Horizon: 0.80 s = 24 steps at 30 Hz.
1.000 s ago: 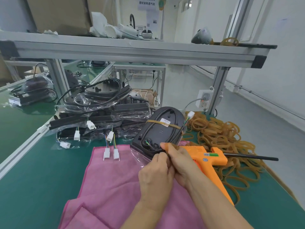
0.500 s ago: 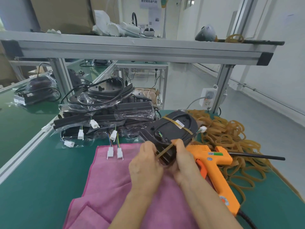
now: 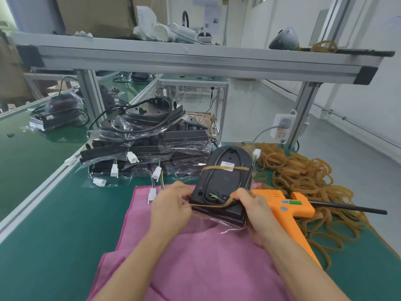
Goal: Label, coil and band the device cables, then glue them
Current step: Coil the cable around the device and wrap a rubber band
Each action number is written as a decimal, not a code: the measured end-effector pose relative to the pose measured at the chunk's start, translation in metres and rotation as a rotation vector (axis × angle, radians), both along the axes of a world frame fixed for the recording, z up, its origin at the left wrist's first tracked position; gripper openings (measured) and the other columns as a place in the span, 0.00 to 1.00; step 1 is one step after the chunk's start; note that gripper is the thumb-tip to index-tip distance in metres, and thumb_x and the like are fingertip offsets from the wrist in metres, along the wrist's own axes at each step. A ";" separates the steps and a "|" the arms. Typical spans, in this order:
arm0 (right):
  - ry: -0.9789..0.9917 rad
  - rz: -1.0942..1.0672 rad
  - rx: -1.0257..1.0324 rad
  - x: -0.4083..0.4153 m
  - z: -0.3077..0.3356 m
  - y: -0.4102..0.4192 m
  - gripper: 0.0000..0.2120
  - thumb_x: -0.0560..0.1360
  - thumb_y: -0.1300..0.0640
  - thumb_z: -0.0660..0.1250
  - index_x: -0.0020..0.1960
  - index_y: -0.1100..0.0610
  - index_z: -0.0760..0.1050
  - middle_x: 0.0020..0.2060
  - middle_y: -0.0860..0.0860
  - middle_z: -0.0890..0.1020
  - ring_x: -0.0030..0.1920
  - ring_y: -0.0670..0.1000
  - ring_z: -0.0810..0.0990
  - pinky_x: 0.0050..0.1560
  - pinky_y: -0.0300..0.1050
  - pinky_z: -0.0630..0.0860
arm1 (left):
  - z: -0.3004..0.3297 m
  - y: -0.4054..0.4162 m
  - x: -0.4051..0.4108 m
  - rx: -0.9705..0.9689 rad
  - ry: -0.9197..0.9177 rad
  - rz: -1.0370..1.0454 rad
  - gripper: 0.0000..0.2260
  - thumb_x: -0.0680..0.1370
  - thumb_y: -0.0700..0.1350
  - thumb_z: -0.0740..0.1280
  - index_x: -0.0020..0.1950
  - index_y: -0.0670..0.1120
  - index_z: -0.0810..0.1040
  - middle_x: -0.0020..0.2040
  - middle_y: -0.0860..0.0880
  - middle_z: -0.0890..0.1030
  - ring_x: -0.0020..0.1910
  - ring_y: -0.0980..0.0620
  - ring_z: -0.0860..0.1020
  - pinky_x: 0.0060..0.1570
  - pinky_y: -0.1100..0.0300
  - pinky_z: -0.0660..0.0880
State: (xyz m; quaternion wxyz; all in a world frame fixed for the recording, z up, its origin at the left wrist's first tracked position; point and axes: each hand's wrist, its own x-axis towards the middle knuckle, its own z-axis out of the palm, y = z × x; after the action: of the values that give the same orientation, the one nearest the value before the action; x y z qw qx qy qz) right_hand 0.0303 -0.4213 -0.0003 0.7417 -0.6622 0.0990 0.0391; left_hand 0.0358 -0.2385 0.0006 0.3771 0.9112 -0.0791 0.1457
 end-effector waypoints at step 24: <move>0.090 0.051 0.263 0.000 0.010 0.000 0.07 0.61 0.52 0.70 0.35 0.56 0.78 0.35 0.58 0.81 0.33 0.56 0.80 0.39 0.48 0.76 | -0.023 0.022 -0.004 -0.267 -0.143 -0.212 0.22 0.74 0.25 0.64 0.55 0.52 0.77 0.46 0.59 0.80 0.44 0.59 0.77 0.45 0.69 0.74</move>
State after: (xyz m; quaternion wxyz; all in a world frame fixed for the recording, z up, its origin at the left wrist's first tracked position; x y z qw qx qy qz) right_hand 0.0303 -0.4210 0.0101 0.8156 -0.5593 0.1093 0.1004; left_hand 0.0314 -0.2165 -0.0228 0.5013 0.8270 -0.1813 0.1787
